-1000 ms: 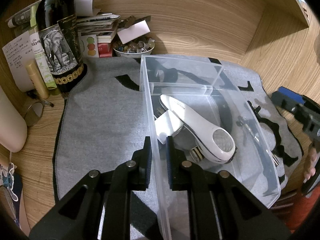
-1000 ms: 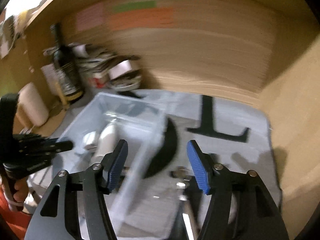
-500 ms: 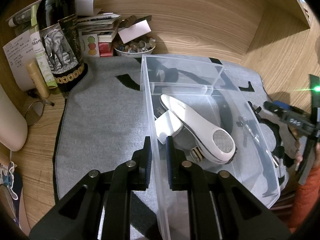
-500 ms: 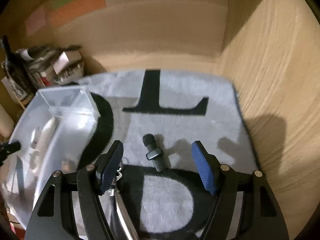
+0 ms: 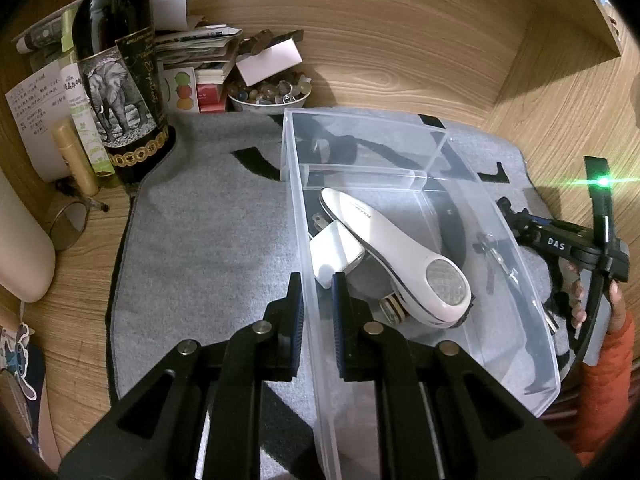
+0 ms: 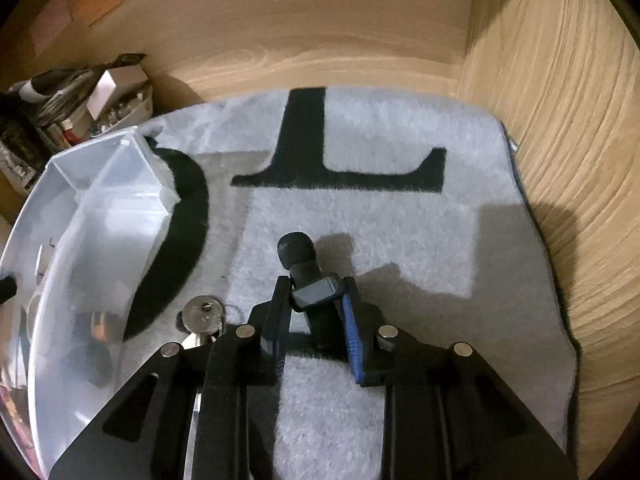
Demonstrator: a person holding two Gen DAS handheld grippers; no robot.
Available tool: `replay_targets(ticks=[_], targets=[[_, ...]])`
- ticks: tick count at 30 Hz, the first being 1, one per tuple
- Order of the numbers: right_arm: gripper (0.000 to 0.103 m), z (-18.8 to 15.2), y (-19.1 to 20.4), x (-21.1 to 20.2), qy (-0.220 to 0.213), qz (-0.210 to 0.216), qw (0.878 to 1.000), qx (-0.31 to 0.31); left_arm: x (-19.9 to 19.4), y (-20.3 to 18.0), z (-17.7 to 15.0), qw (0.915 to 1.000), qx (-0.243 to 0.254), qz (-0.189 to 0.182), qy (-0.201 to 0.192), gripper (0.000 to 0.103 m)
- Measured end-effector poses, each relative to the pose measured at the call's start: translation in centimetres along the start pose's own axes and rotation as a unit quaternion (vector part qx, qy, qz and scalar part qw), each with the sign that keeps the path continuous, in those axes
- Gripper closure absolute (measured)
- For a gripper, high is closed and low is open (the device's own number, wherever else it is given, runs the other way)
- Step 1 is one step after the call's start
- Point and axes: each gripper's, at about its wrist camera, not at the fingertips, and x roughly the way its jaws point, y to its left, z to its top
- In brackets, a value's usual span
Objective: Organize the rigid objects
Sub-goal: 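Grasp the small black knob-shaped object with the right tool and lift it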
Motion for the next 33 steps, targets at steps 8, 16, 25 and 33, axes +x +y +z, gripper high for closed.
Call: replay_targets(ticks=[8, 16, 25, 33], targets=[[0.081, 0.3, 2.2, -3.8, -0.045, 0.006, 0.999, -0.030, 0.0, 0.0, 0.0, 1.0000, 0.001, 0.001, 0.000, 0.092], [0.081, 1.2, 5.7, -7.5, -0.098, 0.028, 0.992, -0.069, 0.1, 0.1, -0.1, 1.0000, 0.001, 0.001, 0.000, 0.092], [0.081, 1.3, 9.7, -7.7, -0.107, 0.085, 0.985, -0.101, 0.1, 0.1, -0.1, 1.0000, 0.001, 0.001, 0.000, 0.092], [0.080, 1.0, 12.7, -5.0, -0.073, 0.105, 0.983, -0.132, 0.1, 0.1, -0.1, 1.0000, 0.001, 0.000, 0.000, 0.092]])
